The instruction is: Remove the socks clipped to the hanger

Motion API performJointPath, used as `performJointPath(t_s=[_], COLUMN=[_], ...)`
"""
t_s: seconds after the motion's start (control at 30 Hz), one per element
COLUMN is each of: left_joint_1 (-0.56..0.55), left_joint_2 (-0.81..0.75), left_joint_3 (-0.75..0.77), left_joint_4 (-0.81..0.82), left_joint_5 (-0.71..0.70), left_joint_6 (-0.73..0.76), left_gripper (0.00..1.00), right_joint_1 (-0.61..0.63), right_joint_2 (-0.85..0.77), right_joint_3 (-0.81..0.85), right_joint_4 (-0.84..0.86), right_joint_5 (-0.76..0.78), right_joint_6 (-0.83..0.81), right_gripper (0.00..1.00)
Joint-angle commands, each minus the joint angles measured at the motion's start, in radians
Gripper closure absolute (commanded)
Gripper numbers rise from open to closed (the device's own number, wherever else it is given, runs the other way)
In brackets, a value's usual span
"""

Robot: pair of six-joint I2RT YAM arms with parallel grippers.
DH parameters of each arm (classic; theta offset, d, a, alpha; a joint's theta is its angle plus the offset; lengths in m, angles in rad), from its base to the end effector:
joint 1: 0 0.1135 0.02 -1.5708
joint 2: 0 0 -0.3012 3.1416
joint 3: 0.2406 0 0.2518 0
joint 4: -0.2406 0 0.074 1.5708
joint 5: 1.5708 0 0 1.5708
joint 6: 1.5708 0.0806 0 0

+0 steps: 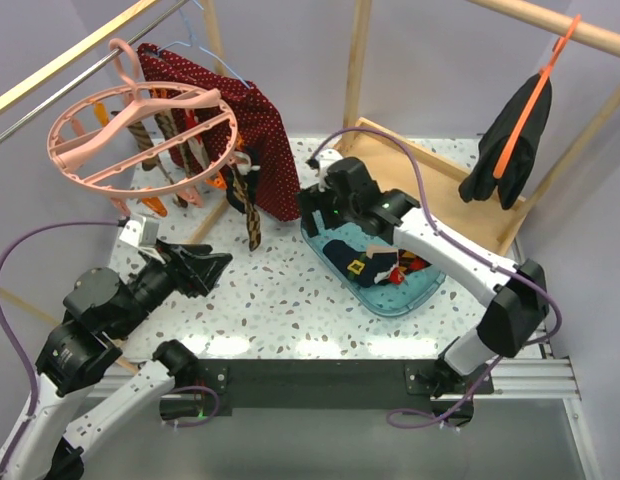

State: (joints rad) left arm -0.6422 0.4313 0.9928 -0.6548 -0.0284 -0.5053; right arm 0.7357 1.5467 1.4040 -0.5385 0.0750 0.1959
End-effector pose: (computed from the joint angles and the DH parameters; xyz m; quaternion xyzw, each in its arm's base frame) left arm 0.0617 -0.0433 0.4060 0.0410 0.7382 -0.3566 0.5712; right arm 0.2882 0.2527 0.3420 -0.2250 0.8737 0.1629 0.3994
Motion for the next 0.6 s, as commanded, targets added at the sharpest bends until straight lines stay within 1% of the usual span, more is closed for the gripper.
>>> performJointPath(t_s=[0.0, 0.03, 0.1, 0.23, 0.3, 0.37, 0.47, 0.57], left_joint_1=[0.001, 0.001, 0.001, 0.001, 0.001, 0.001, 0.001, -0.001], left_joint_2=[-0.025, -0.025, -0.028, -0.032, -0.031, -0.032, -0.043, -0.048], left_joint_3=[0.036, 0.038, 0.040, 0.032, 0.026, 0.015, 0.007, 0.012], left_joint_4=[-0.003, -0.005, -0.008, 0.006, 0.014, 0.012, 0.009, -0.002], left_joint_5=[-0.057, -0.062, -0.065, -0.076, -0.073, -0.070, -0.068, -0.070], left_joint_6=[-0.010, -0.012, -0.016, -0.035, -0.039, -0.041, -0.042, -0.044], left_gripper=[0.39, 0.39, 0.39, 0.40, 0.40, 0.41, 0.42, 0.43], right_joint_1=[0.117, 0.132, 0.171, 0.214, 0.228, 0.228, 0.228, 0.228], right_joint_2=[0.076, 0.093, 0.130, 0.133, 0.147, 0.167, 0.205, 0.234], right_joint_3=[0.070, 0.076, 0.069, -0.017, -0.037, -0.016, 0.001, 0.012], right_joint_4=[0.299, 0.358, 0.425, 0.697, 0.744, 0.758, 0.785, 0.821], right_joint_5=[-0.087, -0.077, -0.054, 0.060, 0.088, 0.129, 0.144, 0.149], right_joint_6=[-0.021, -0.015, 0.000, 0.043, 0.049, 0.082, 0.093, 0.108], right_gripper=[0.08, 0.08, 0.08, 0.11, 0.13, 0.16, 0.20, 0.30])
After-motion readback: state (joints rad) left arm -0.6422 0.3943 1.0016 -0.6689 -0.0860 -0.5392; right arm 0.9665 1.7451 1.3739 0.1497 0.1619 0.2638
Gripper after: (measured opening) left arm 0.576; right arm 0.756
